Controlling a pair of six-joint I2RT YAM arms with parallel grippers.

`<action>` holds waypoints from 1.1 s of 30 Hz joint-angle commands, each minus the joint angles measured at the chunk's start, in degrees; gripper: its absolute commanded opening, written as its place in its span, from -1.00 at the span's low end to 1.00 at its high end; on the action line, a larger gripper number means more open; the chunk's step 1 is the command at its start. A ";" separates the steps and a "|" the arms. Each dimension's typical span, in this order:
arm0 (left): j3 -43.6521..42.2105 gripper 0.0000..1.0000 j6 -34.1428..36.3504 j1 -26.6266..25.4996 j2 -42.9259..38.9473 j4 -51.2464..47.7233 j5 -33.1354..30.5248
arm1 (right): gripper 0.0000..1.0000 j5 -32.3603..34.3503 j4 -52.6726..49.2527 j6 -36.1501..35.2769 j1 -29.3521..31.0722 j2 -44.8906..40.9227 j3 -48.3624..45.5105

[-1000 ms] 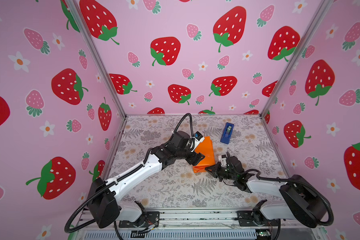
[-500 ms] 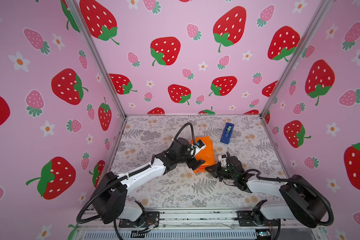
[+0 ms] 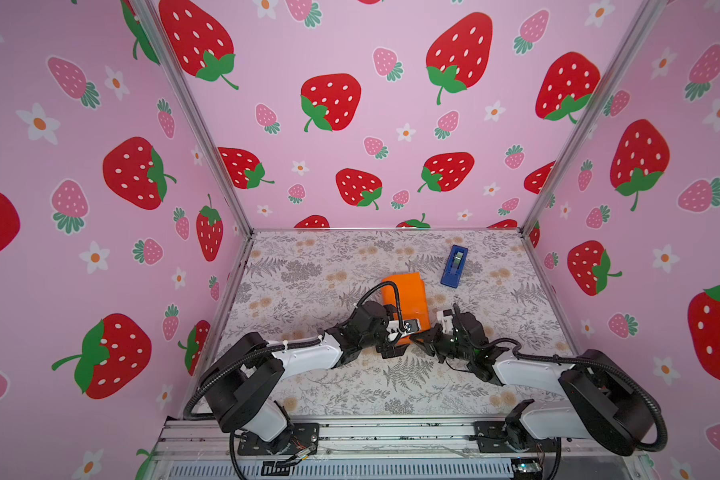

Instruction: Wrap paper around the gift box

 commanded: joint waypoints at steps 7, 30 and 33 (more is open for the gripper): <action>0.34 0.99 9.86 -0.41 4.10 3.07 -1.87 | -1.00 0.30 0.76 0.90 -0.18 -1.62 1.41; -1.50 0.75 16.08 -1.28 10.33 7.99 -11.42 | -1.00 -0.33 0.15 0.47 -0.08 -1.62 2.22; -0.95 0.58 15.78 -1.25 10.04 6.05 -11.00 | -1.00 -0.32 -0.31 0.36 -0.16 -1.73 2.22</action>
